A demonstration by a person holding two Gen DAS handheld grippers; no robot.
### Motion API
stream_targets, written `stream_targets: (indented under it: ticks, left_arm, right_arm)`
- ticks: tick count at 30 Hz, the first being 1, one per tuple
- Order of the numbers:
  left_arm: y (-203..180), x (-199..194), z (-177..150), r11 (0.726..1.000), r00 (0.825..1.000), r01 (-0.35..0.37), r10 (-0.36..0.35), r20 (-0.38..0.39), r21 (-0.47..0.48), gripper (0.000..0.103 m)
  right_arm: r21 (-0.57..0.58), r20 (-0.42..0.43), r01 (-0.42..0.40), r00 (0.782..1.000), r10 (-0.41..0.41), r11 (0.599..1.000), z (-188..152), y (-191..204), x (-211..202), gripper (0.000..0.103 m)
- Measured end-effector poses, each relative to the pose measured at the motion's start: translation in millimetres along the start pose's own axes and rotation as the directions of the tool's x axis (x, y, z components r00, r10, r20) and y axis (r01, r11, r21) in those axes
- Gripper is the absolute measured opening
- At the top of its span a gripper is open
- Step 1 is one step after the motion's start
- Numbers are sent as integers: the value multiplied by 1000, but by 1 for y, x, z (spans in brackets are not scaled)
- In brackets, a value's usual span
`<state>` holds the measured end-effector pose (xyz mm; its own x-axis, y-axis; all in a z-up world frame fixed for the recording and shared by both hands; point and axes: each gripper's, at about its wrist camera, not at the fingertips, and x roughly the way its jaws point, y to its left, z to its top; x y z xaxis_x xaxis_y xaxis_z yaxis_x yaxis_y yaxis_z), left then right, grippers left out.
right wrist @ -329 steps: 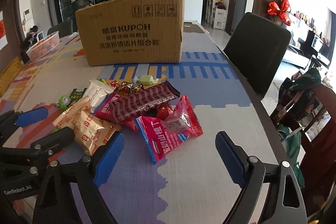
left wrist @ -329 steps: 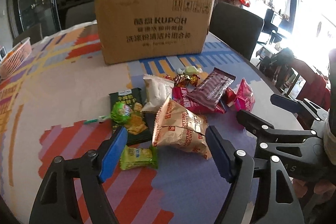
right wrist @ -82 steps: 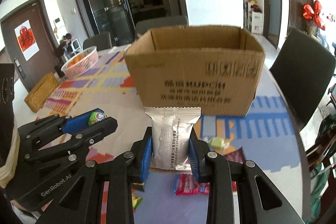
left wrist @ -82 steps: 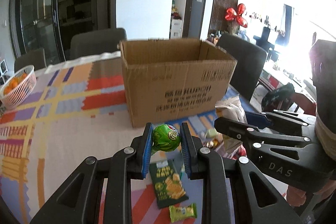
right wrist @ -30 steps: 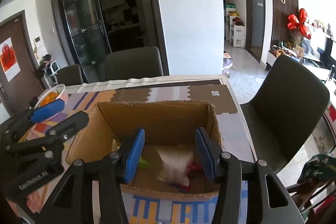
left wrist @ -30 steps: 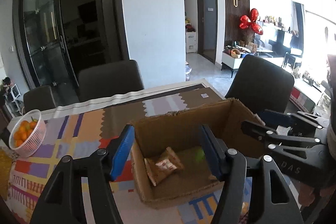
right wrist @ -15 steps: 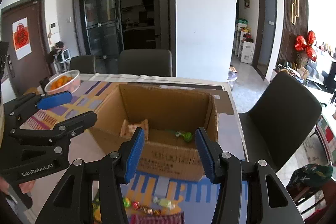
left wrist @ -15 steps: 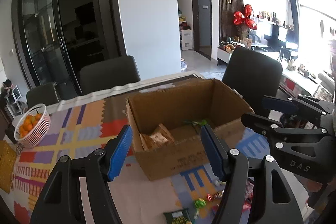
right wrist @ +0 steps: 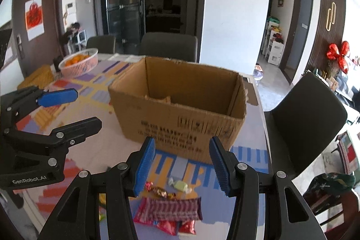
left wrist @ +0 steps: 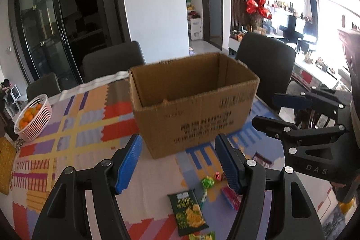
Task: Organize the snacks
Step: 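Grasp the wrapped candy with the right tool while the left tool grasps another lollipop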
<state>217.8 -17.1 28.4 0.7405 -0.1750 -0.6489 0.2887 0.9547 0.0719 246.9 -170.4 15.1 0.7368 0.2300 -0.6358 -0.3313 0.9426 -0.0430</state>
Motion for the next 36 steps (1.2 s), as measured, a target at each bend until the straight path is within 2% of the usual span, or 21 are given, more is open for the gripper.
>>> stream_targets:
  ticks: [8,15,22,36]
  left_arm:
    - [-14,14,-30,998,997,26,-22,-78,57,67]
    - [-19,36,-49,992,986,58,-39,-159,116,66]
    - [-22,59,-62,980,973,123,-88,-214,158,65]
    - [-28,89,-70,956,941,239,-184,-285,172,50]
  right_arm:
    - [-83,-119,-65,991,55,994,-25,12,22,51]
    - [-113,-238,-108,968,78,988,-49,17,48,51]
    - [-162,-337,-145,938,83,976,-63,24,73,50]
    - [-167,-412,-203,903,118,965,-70,31,107,39]
